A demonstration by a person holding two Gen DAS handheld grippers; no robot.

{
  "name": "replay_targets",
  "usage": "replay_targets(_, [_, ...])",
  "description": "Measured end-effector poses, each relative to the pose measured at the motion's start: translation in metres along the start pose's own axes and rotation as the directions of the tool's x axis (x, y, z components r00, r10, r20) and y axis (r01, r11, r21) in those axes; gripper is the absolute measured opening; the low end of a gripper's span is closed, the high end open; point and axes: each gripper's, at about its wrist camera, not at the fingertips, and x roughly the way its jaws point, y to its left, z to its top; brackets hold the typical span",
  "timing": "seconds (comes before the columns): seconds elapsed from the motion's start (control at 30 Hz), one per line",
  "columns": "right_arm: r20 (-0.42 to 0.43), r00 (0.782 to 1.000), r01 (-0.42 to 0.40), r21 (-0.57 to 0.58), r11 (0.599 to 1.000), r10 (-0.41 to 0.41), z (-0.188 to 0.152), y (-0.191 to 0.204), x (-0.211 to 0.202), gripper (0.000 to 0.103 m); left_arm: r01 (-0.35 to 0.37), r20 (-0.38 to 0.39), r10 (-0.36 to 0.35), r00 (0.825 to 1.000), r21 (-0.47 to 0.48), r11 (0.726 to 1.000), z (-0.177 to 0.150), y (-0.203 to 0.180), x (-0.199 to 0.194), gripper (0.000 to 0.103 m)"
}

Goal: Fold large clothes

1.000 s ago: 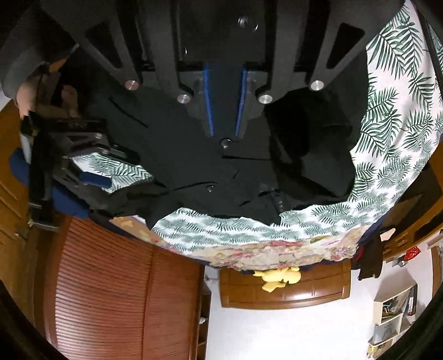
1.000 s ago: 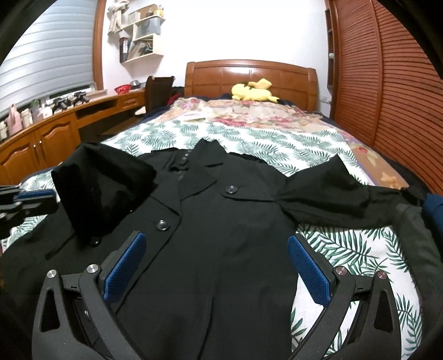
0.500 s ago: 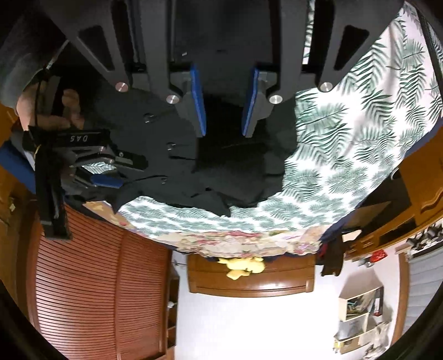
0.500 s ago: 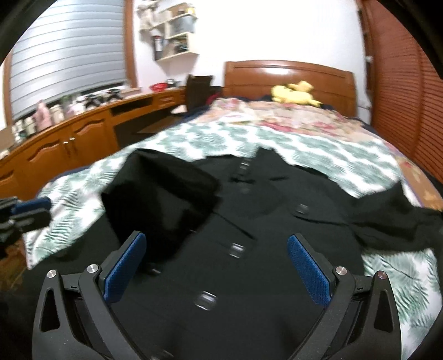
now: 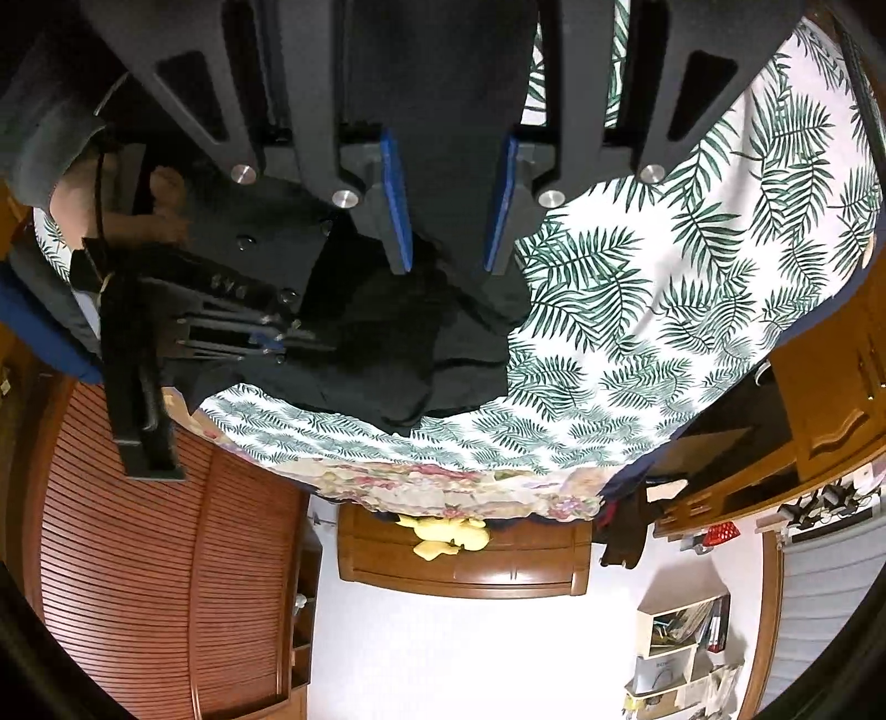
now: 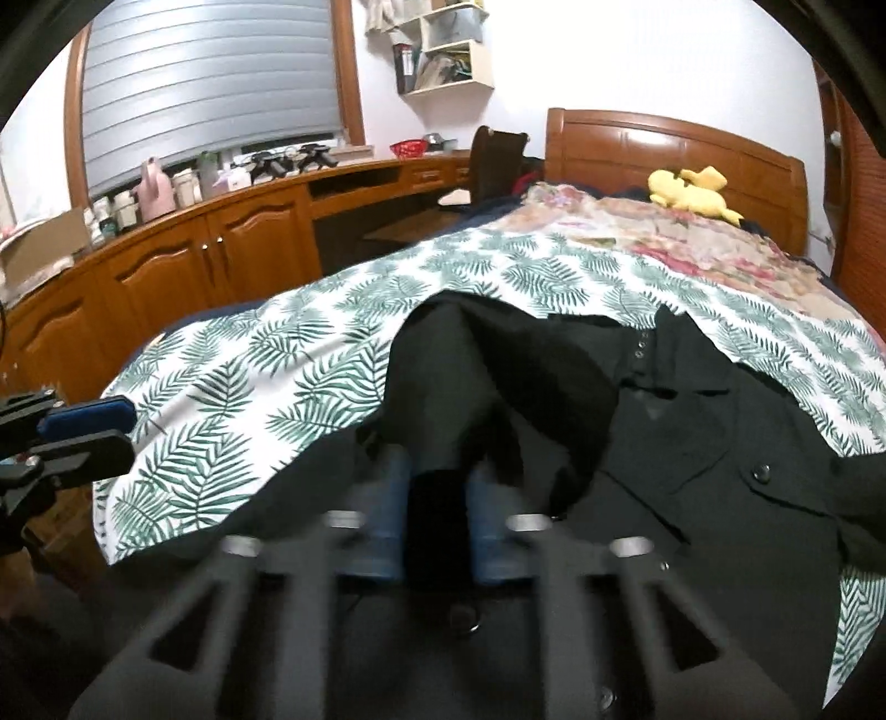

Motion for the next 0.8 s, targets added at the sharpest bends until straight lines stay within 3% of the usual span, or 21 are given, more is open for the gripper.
replay_targets(0.27, [0.078, 0.997, 0.016, 0.093, 0.996, -0.023, -0.012, -0.039, -0.057, 0.004, 0.034, 0.005, -0.035, 0.999, 0.024, 0.999, 0.003, -0.021, 0.003, 0.025])
replay_targets(0.47, [0.055, 0.980, 0.179, 0.198, 0.964, -0.193, -0.035, -0.086, -0.096, 0.004, 0.070, -0.004, -0.070, 0.998, 0.067, 0.995, 0.004, -0.049, 0.009, 0.025])
replay_targets(0.57, [-0.037, 0.944, 0.329, 0.206, 0.922, -0.328, -0.053, -0.113, -0.095, 0.015, 0.080, -0.011, -0.080, 0.997, 0.089, 0.993, 0.004, -0.062, 0.013, 0.025])
replay_targets(0.63, [-0.077, 0.906, 0.422, 0.204, 0.883, -0.415, -0.064, -0.127, -0.096, 0.033, 0.086, -0.016, -0.085, 0.996, 0.102, 0.991, 0.004, -0.071, 0.017, 0.025])
replay_targets(0.67, [-0.083, 0.896, 0.445, 0.203, 0.872, -0.437, -0.066, -0.130, -0.098, 0.048, 0.089, -0.019, -0.088, 0.996, 0.106, 0.990, 0.004, -0.075, 0.019, 0.025])
replay_targets(0.7, [-0.079, 0.883, 0.468, 0.199, 0.861, -0.462, -0.068, -0.133, -0.101, 0.055, 0.093, -0.022, -0.091, 0.996, 0.108, 0.990, 0.004, -0.076, 0.020, 0.025])
replay_targets(0.8, [-0.035, 0.890, 0.454, 0.181, 0.873, -0.455, -0.070, -0.132, -0.112, 0.057, 0.101, -0.027, -0.098, 0.995, 0.114, 0.988, 0.004, -0.084, 0.024, 0.025])
